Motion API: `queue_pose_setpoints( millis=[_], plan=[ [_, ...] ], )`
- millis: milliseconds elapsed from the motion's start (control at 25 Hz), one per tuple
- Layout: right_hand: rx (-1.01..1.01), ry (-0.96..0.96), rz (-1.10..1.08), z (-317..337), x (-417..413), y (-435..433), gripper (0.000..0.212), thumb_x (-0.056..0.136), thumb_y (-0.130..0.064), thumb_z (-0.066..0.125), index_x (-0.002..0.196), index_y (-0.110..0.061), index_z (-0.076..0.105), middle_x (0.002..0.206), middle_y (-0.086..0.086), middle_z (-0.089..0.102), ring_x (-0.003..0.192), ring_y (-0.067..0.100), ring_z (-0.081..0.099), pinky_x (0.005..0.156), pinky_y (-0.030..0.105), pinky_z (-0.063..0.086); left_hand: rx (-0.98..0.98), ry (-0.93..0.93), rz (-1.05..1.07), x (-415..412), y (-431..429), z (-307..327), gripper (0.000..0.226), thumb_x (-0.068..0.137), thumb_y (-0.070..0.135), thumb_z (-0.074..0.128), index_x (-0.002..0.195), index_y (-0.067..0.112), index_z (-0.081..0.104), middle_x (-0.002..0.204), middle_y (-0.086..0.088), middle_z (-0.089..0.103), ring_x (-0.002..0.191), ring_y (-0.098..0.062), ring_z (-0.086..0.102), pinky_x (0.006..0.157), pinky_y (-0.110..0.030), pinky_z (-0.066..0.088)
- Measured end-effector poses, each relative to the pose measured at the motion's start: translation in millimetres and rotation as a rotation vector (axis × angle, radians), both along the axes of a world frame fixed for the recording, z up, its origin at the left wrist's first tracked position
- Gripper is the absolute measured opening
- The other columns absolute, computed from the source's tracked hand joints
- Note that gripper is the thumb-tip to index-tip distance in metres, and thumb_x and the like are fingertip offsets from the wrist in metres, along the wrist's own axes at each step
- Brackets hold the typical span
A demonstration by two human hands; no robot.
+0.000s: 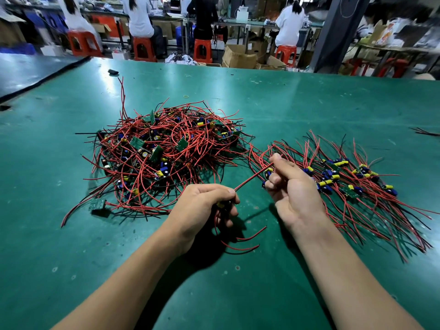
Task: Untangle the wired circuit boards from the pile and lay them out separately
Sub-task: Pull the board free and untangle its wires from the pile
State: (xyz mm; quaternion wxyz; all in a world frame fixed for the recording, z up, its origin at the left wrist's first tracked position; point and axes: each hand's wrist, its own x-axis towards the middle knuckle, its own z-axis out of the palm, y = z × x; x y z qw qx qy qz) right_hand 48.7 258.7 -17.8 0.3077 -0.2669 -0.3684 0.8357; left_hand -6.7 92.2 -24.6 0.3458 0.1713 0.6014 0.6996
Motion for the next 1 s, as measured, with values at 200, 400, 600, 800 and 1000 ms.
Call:
queue_pose_setpoints(
  millis=[200, 400, 600, 800, 1000],
  plan=[
    [-0.384, 0.163, 0.121, 8, 5, 2, 0.025, 0.093, -0.014, 0.060, 0.070, -0.006, 0.060, 0.053, -0.003, 0.045, 0.037, 0.005, 0.038, 0.038, 0.016, 0.032, -0.021, 0.043, -0.005, -1, 0, -2, 0.023, 0.091, 0.012, 0.063, 0.072, 0.006, 0.075, 0.066, -0.014, 0.067, 0.060, -0.025, 0.056, 0.056, -0.029, 0.052],
    [-0.332, 0.168, 0.152, 7, 4, -4, 0.016, 0.088, -0.021, 0.067, 0.079, -0.008, 0.062, 0.059, -0.003, 0.049, 0.040, 0.004, 0.042, 0.039, 0.016, 0.037, -0.022, 0.057, 0.031, -1, -3, 0, 0.022, 0.093, 0.013, 0.061, 0.078, 0.005, 0.075, 0.072, -0.013, 0.071, 0.054, -0.025, 0.060, 0.056, -0.026, 0.050],
    [0.136, -0.079, 0.248, 5, 7, -6, 0.039, 0.066, -0.038, 0.080, 0.094, -0.012, 0.073, 0.065, -0.007, 0.059, 0.050, 0.004, 0.050, 0.048, 0.016, 0.045, 0.069, 0.057, 0.103, 3, -2, 7, 0.018, 0.094, 0.021, 0.061, 0.092, 0.005, 0.069, 0.082, -0.013, 0.075, 0.063, -0.023, 0.071, 0.058, -0.029, 0.058],
    [0.602, -0.155, 0.532, 1, 10, -24, 0.035, 0.078, -0.047, 0.068, 0.092, -0.017, 0.080, 0.088, 0.001, 0.077, 0.072, 0.010, 0.068, 0.064, 0.019, 0.053, 0.169, 0.098, 0.215, 3, -3, 16, 0.018, 0.076, 0.035, 0.072, 0.083, 0.018, 0.072, 0.086, -0.008, 0.075, 0.077, -0.020, 0.065, 0.071, -0.036, 0.050],
    [0.868, -0.155, 0.670, 4, 15, -30, 0.029, 0.086, -0.043, 0.068, 0.090, -0.016, 0.076, 0.086, 0.005, 0.077, 0.079, 0.010, 0.065, 0.077, 0.019, 0.050, 0.209, 0.183, 0.319, -3, -6, 18, 0.022, 0.075, 0.038, 0.071, 0.084, 0.018, 0.068, 0.091, -0.007, 0.077, 0.065, -0.009, 0.060, 0.057, -0.017, 0.045]
  ],
)
